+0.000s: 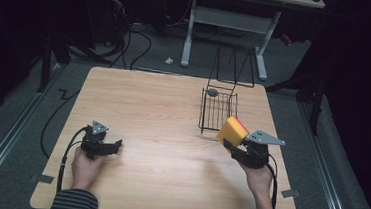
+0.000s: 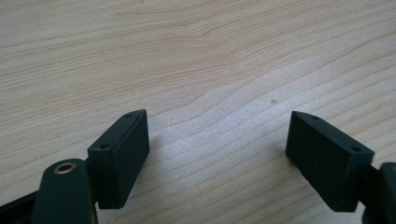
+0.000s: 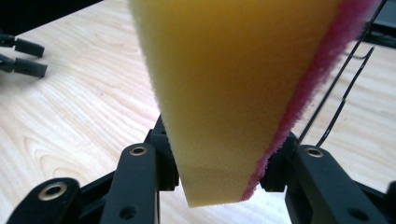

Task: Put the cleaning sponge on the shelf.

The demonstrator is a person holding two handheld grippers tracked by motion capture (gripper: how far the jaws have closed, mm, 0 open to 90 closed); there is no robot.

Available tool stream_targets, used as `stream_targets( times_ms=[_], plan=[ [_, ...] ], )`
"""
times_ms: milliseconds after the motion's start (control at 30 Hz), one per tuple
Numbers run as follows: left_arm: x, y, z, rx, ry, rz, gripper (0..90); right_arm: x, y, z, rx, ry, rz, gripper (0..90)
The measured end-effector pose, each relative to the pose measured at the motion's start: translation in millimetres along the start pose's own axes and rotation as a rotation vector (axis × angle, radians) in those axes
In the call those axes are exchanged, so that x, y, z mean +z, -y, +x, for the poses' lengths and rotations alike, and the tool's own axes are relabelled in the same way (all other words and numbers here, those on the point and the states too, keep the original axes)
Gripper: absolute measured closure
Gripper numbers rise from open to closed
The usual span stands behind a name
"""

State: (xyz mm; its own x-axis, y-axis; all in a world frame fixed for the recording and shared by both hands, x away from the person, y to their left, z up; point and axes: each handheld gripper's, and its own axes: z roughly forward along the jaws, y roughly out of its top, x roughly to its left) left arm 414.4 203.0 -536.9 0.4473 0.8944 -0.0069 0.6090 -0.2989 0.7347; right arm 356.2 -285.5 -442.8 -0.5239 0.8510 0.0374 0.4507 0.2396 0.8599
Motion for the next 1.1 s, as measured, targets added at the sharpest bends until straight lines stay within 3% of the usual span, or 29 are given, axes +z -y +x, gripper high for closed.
stream_targets(
  times_ms=[133,733,1000,1100],
  plan=[
    [0.0,-0.1,0.0,0.000,0.000,0.001,22.0,2.7,-5.8,-7.1,0.020,0.008,-0.006,58.8],
    [0.0,-0.1,0.1,0.000,0.000,0.001,22.0,24.7,-37.3,-22.4,-0.027,0.085,0.016,59.1],
    [0.0,-0.1,0.1,0.000,0.001,0.001,22.0,43.5,-45.7,-31.3,-0.016,0.118,0.044,59.4],
    [0.0,-0.1,0.2,0.000,0.001,0.001,22.0,52.8,-46.3,-35.9,0.013,0.123,0.056,59.5]
  ],
)
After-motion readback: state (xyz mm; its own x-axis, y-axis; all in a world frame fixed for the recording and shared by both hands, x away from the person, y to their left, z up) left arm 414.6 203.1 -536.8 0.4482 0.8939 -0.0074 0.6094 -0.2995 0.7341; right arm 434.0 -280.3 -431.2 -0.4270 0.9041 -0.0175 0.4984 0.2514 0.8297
